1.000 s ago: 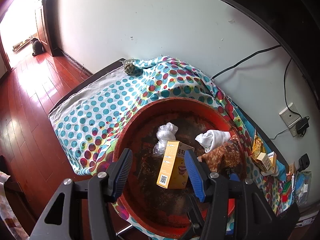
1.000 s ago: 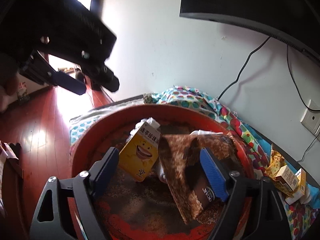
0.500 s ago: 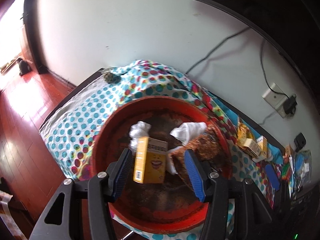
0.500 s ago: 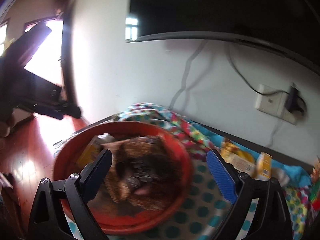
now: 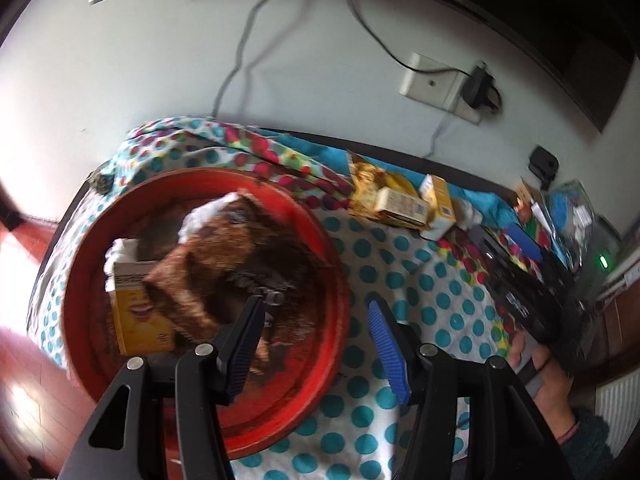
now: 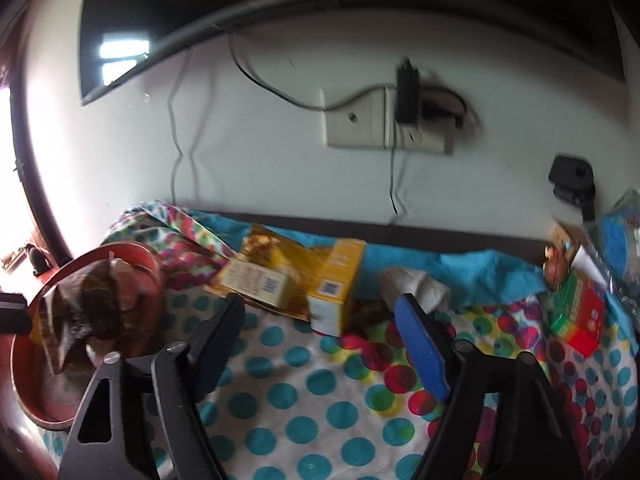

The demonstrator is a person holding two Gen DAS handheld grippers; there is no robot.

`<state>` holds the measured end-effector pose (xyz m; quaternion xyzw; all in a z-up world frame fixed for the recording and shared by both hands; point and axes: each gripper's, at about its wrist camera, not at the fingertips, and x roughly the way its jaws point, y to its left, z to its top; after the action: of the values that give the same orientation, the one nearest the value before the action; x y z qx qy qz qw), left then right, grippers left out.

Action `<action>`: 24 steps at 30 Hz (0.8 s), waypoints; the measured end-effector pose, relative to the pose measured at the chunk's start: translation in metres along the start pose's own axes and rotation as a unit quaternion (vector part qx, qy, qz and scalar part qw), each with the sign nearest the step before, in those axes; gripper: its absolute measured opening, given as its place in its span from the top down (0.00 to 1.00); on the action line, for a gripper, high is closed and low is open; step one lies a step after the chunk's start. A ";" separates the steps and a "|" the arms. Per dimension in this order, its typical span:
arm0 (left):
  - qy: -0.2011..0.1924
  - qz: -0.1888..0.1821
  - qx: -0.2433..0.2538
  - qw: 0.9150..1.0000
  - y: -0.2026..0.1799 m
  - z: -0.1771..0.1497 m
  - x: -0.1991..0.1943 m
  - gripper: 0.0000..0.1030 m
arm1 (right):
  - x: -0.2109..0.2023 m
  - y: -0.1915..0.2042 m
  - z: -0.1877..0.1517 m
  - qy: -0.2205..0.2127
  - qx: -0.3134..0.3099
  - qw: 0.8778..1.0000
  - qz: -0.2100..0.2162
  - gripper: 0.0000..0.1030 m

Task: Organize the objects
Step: 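Move the right gripper to the tall yellow QR-code box and grasp it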

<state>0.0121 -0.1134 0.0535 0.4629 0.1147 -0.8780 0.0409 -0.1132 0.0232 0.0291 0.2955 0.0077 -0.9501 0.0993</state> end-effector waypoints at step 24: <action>0.001 0.000 0.081 0.997 -0.044 -0.020 0.074 0.46 | 0.119 0.019 -0.022 0.098 0.048 0.994 -0.011 0.52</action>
<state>-0.0215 -0.0629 -0.0109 0.4654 0.0433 -0.8841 0.0035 -0.1925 -0.0159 -0.0551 0.3918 -0.0251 -0.9168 0.0728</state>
